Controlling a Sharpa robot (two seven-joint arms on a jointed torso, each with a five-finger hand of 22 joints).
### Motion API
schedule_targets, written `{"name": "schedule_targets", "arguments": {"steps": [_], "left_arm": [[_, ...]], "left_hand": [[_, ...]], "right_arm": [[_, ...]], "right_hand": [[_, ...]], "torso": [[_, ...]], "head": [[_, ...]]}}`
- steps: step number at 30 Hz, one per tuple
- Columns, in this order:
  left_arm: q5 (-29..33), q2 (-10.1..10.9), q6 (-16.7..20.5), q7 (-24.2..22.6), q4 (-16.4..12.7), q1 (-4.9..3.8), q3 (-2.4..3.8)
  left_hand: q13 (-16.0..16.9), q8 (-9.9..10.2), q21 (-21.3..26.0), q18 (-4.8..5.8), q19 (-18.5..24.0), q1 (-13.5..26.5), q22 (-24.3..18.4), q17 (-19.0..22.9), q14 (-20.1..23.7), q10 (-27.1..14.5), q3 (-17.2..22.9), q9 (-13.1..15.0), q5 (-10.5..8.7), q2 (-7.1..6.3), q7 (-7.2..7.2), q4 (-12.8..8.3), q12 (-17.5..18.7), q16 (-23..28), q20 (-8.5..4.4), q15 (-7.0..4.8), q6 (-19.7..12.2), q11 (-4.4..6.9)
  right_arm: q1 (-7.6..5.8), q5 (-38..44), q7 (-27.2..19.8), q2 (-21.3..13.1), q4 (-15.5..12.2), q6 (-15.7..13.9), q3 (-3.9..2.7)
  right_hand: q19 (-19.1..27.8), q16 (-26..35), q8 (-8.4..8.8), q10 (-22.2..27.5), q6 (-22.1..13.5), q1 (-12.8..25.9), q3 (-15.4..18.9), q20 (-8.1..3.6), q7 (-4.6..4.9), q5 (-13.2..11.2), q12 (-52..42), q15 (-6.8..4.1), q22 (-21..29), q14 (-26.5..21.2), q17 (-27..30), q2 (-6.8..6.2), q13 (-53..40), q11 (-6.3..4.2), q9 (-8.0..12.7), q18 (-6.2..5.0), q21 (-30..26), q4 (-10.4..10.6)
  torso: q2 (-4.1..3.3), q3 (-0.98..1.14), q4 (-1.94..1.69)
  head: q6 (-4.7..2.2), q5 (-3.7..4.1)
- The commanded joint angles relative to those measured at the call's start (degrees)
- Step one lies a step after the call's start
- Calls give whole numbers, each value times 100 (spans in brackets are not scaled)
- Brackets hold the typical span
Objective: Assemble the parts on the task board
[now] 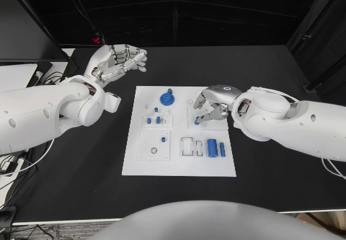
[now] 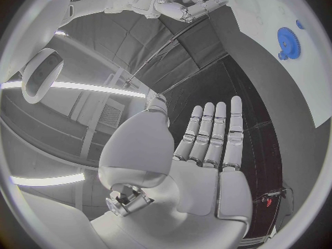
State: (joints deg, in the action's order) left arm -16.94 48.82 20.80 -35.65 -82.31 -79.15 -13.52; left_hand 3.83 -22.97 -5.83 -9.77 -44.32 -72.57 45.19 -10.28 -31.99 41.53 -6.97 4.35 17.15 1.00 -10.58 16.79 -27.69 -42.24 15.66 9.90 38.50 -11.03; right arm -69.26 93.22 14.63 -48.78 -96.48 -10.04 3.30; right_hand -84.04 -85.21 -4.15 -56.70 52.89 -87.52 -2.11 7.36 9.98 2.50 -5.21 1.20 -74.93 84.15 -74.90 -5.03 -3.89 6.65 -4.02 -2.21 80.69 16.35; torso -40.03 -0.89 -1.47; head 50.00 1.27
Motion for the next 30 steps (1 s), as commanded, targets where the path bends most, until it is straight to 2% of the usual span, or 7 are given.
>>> {"name": "schedule_targets", "arguments": {"steps": [1,18,25,30], "left_arm": [[35,2,-33,-81,-16,-7,3],[35,14,-30,-80,-19,-7,3],[35,15,-33,-80,-20,-7,3],[35,17,-30,-81,-21,-7,3]], "left_hand": [[-1,-15,22,-38,18,1,-8,4,20,-43,-27,-9,25,37,-292,-11,-38,-31,14,-3,-55,0],[-1,-29,21,-39,17,-12,-12,13,20,-47,-29,-9,31,49,-291,-11,-49,-41,15,-3,-60,0],[-1,-33,21,-39,16,-15,-13,15,20,-49,-30,-9,32,51,-291,-11,-52,-44,15,-3,-62,1],[-1,-36,21,-40,15,-16,-13,17,19,-49,-31,-9,33,53,-291,-11,-54,-45,15,-3,-63,1]], "right_arm": [[-1,145,262,44,30,335,-1],[30,149,319,207,107,547,0],[44,149,362,259,133,621,0],[52,149,377,302,161,693,0]], "right_hand": [[-109,5,-32,-54,59,-32,-48,-23,-7,21,-50,-10,-1073,387,-507,35,-8,-20,-11,-34,-29,-3],[-107,1,-78,-273,201,-96,-101,-18,-58,20,-207,-6,-1070,388,-504,74,-15,-66,-19,-35,-37,-21],[-122,-17,-134,-518,367,-248,-205,-40,-141,20,-293,-45,-1082,395,-531,177,2,-133,-30,-31,-12,-49],[-122,-18,-154,-602,441,-269,-225,-62,-165,20,-297,-68,-1081,395,-530,190,18,-158,-32,-31,-14,-27]], "torso": [[0,3,-5],[5,0,1],[4,-1,-2],[4,0,0]], "head": [[0,5],[0,5],[0,8],[0,0]]}}
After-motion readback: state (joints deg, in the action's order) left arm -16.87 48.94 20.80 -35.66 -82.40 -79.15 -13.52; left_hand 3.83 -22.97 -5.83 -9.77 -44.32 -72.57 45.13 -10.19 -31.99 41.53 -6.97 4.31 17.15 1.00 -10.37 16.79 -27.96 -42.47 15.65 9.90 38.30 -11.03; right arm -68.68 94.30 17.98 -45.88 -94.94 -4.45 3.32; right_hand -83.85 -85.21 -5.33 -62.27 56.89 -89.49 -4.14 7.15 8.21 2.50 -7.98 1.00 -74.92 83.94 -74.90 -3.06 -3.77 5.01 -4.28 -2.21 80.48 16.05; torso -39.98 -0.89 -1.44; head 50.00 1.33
